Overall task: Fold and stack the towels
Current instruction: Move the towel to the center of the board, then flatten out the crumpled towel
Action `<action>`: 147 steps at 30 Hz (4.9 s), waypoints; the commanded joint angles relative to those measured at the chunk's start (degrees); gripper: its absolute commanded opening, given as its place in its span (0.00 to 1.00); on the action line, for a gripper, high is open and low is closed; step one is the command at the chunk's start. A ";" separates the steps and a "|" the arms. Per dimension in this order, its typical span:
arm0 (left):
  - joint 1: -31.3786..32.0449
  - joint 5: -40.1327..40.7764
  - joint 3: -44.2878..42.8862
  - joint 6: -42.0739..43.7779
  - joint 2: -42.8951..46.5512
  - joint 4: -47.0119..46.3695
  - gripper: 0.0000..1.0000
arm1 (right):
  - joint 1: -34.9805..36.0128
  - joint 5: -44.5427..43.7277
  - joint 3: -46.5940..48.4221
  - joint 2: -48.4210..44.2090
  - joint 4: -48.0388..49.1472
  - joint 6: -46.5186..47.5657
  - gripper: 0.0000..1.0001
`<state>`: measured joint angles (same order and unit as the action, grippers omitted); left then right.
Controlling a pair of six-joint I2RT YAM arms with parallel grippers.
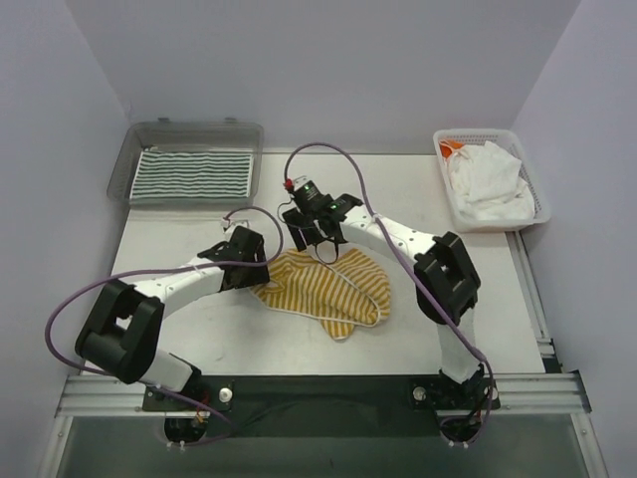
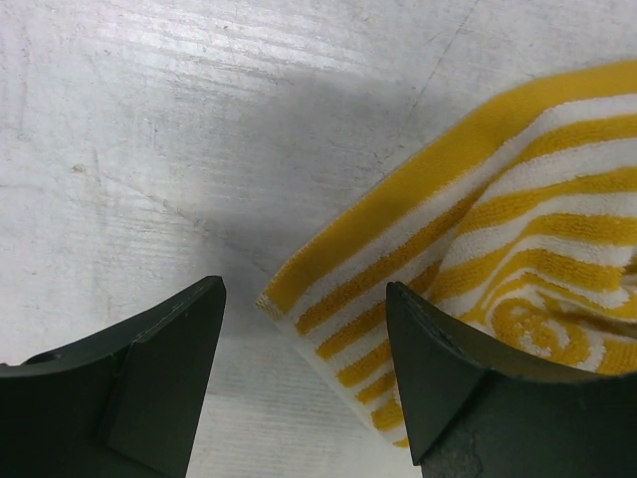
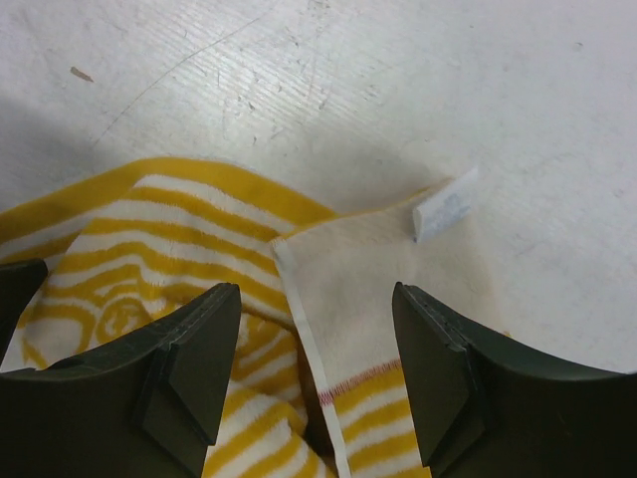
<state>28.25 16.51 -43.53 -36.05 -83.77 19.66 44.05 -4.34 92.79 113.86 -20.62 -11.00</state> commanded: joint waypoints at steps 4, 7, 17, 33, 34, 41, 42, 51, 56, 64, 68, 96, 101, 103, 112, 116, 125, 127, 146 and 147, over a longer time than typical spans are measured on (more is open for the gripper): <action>-0.83 0.98 1.16 -2.18 -3.50 -4.36 0.71 | 1.83 -8.14 4.94 4.96 -1.00 0.11 0.65; -0.83 0.36 2.04 -2.53 -4.47 -5.33 0.65 | 2.00 -9.46 4.59 6.45 -1.09 -1.29 0.65; -0.83 -0.43 3.98 -2.36 -3.60 -6.39 0.22 | 2.18 -16.58 4.32 9.89 -1.00 -2.62 0.52; -3.37 -0.52 4.77 -1.57 5.01 -2.52 0.00 | -3.35 -18.69 -2.26 -0.74 -0.65 -7.18 0.00; -3.81 -0.52 4.86 -1.39 5.80 -1.91 0.00 | -4.93 -17.38 -4.01 -2.92 -0.47 -7.80 0.00; -6.19 -1.31 6.79 -1.83 12.13 -0.24 0.00 | -13.53 -10.62 -17.61 -16.29 3.20 -16.32 0.00; -6.28 -1.48 7.49 -2.00 12.14 -0.24 0.00 | -14.69 -9.30 -19.91 -17.78 4.09 -18.07 0.00; -6.45 -4.82 8.64 -2.71 10.03 -1.64 0.00 | -28.04 6.24 -34.78 -21.15 12.97 -25.03 0.00; -6.37 -6.31 8.02 -2.44 9.41 -1.82 0.00 | -29.46 10.22 -34.52 -17.36 16.22 -23.28 0.00; -6.37 -6.58 8.02 -2.27 9.15 -1.73 0.01 | -30.17 13.92 -33.38 -13.76 18.78 -23.01 0.42; -6.37 -6.58 8.11 -2.18 9.06 -1.82 0.01 | -30.17 15.24 -32.50 -12.09 19.48 -23.18 0.46; -9.34 -6.84 6.44 -1.48 10.29 0.81 0.00 | -33.85 30.18 -33.13 -13.21 29.51 -15.10 0.00; -19.18 -8.25 -1.02 3.26 13.45 6.25 0.00 | -35.79 24.03 -24.87 -17.27 22.66 -12.73 0.00; -25.48 -9.83 -4.79 4.49 14.51 7.93 0.00 | -36.93 21.66 -17.61 -17.54 18.28 -12.55 0.00; -40.72 -13.96 -28.18 6.43 19.16 16.63 0.00 | -42.81 21.12 2.21 -20.43 12.18 -14.57 0.00; -42.93 -12.65 -29.60 7.14 24.52 18.57 0.00 | -43.88 21.57 0.91 -24.03 12.18 -13.43 0.00; -41.87 -18.97 -3.20 -1.47 36.91 19.01 0.00 | -46.86 21.05 -18.42 -25.36 12.54 -11.84 0.00; -41.87 -20.11 1.06 -3.57 40.60 19.36 0.00 | -47.82 18.24 -24.73 -25.79 12.62 -13.68 0.00; -33.26 -17.13 -8.83 6.69 47.73 35.10 0.97 | -52.15 2.43 -31.54 -32.91 0.07 -21.69 0.46; -32.91 -16.95 -10.07 8.87 46.77 35.10 0.97 | -49.09 -1.42 -30.23 -33.35 -1.95 -20.99 0.46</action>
<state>-5.78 -1.13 -47.94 -33.15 -36.27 54.02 -10.07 2.52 58.94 83.50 -16.14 -32.82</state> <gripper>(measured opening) 0.971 0.455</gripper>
